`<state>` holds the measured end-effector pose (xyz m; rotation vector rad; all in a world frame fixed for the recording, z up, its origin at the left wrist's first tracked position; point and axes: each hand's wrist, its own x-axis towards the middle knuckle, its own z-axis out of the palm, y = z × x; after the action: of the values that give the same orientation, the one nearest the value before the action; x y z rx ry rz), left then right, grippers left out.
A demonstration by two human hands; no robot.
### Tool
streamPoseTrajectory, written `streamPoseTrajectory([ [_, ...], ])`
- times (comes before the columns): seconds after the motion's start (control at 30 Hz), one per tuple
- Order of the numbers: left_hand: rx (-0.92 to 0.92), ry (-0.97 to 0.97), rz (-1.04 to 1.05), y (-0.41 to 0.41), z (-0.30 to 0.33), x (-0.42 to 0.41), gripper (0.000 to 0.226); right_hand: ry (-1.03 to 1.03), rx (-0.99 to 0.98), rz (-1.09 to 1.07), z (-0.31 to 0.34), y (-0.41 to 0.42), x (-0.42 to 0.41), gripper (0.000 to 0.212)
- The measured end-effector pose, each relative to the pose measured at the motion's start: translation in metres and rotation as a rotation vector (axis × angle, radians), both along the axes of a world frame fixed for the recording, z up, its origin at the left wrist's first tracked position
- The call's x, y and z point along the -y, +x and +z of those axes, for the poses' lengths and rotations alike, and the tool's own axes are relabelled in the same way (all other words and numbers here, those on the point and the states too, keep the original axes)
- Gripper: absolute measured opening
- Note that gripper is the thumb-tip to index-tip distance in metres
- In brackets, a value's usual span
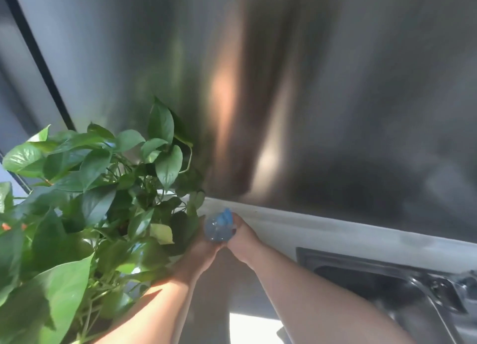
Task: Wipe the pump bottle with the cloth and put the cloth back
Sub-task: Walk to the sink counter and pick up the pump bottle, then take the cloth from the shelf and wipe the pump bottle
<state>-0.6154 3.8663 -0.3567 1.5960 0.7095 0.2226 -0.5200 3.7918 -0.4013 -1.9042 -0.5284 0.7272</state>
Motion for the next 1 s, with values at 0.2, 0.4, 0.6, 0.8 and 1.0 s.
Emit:
streamPoseTrajectory([
  [0.2, -0.148, 0.174, -0.137, -0.029, 0.033, 0.028, 0.085, -0.068, 0.032, -0.006, 0.091, -0.037, 0.073, 0.059],
  [0.4, -0.228, 0.256, -0.381, -0.055, 0.081, 0.070, 0.095, -0.124, 0.137, -0.119, 0.127, -0.077, 0.146, 0.076],
  [0.6, -0.260, 0.332, -0.573, -0.074, 0.079, 0.112, 0.089, -0.119, 0.033, -0.225, 0.119, -0.117, 0.201, 0.065],
  [0.8, -0.269, 0.228, -0.642, -0.085, 0.060, 0.142, 0.083, -0.144, 0.028, -0.316, 0.103, -0.143, 0.238, 0.065],
  [1.0, -0.279, 0.132, -0.691, -0.097, 0.033, 0.163, 0.081, -0.127, -0.013, -0.352, 0.088, -0.158, 0.261, 0.059],
])
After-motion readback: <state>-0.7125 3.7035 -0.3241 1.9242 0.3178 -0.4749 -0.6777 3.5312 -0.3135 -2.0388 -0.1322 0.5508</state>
